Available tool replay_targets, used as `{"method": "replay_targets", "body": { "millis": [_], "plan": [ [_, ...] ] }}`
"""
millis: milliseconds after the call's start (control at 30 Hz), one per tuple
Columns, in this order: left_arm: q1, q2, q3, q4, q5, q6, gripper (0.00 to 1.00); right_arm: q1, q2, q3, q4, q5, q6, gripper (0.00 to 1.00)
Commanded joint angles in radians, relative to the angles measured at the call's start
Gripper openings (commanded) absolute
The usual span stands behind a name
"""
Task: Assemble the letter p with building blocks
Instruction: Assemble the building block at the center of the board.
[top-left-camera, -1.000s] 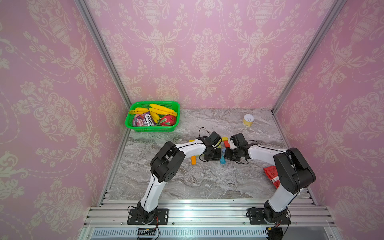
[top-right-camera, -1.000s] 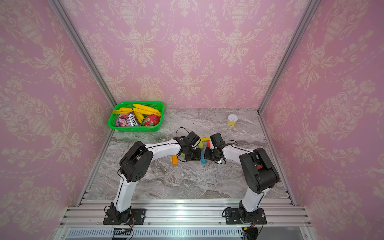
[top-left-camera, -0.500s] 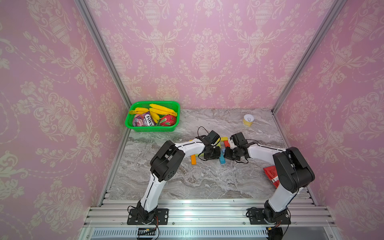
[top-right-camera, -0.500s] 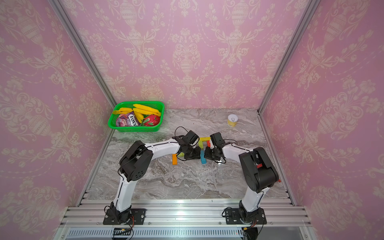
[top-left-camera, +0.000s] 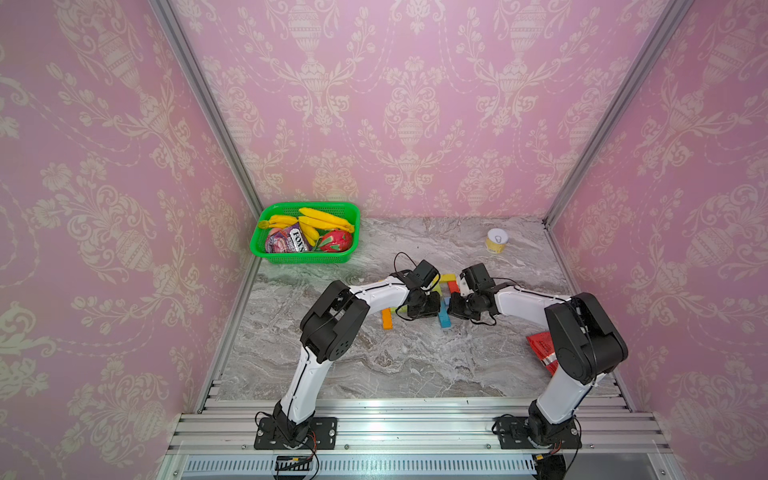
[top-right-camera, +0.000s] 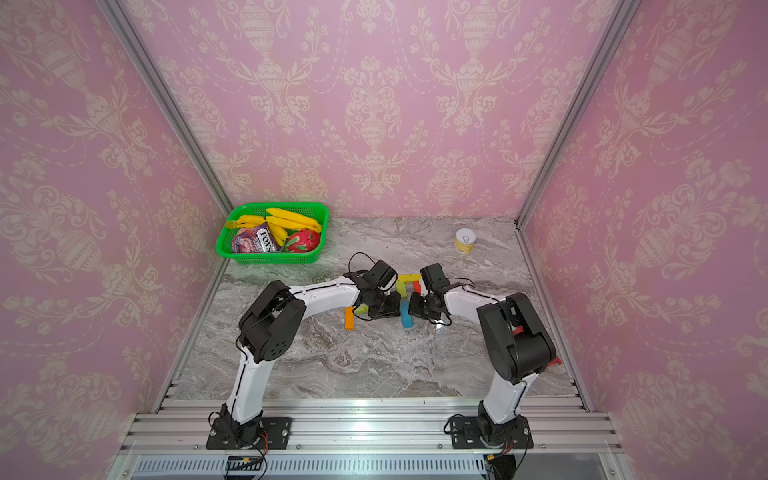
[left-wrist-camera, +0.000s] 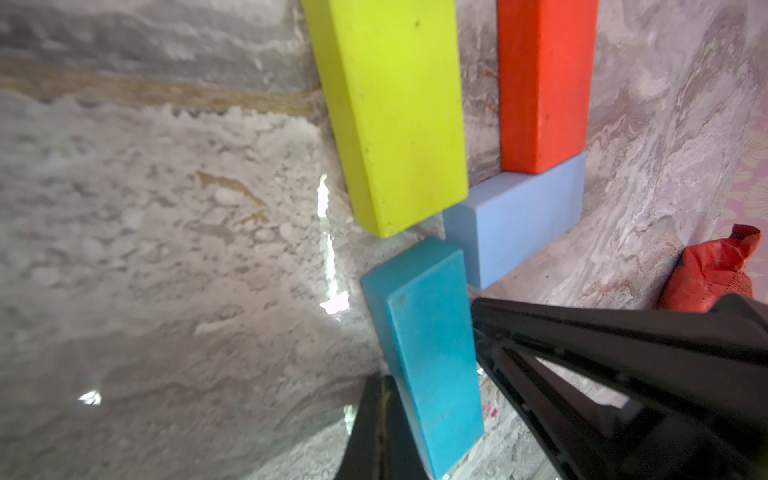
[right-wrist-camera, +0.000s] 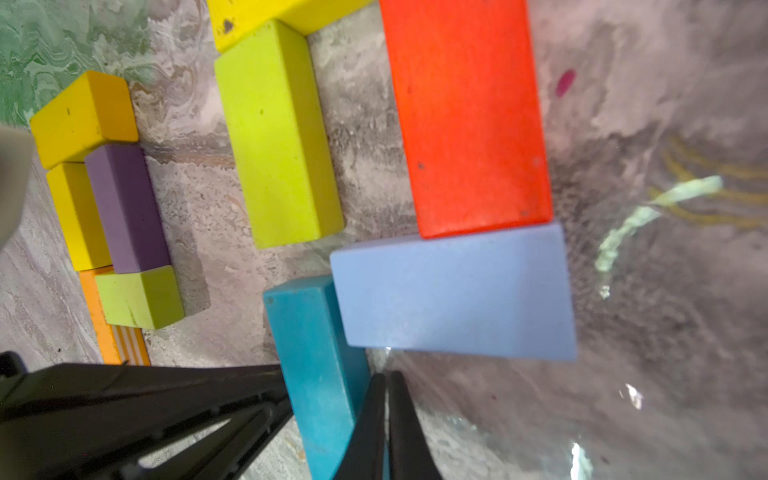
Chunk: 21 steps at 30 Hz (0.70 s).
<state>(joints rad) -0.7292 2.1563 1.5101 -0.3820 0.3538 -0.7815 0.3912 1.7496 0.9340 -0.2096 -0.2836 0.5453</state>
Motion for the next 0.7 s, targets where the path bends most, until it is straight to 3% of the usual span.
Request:
{"method": "replay_targets", "body": {
  "millis": [0,333,667],
  "plan": [
    [0.011,0.024,0.003,-0.001,-0.014,-0.021,0.0,-0.006,0.018,0.009,-0.058,0.019,-0.019,0.09],
    [-0.003,-0.096,-0.16,0.041,-0.022,-0.015,0.0,-0.008,-0.097,-0.114,-0.045,0.026,-0.006,0.09],
    [-0.036,-0.14,-0.19,0.046,-0.029,-0.015,0.0,-0.008,-0.119,-0.184,0.015,-0.04,0.018,0.09]
  ]
}}
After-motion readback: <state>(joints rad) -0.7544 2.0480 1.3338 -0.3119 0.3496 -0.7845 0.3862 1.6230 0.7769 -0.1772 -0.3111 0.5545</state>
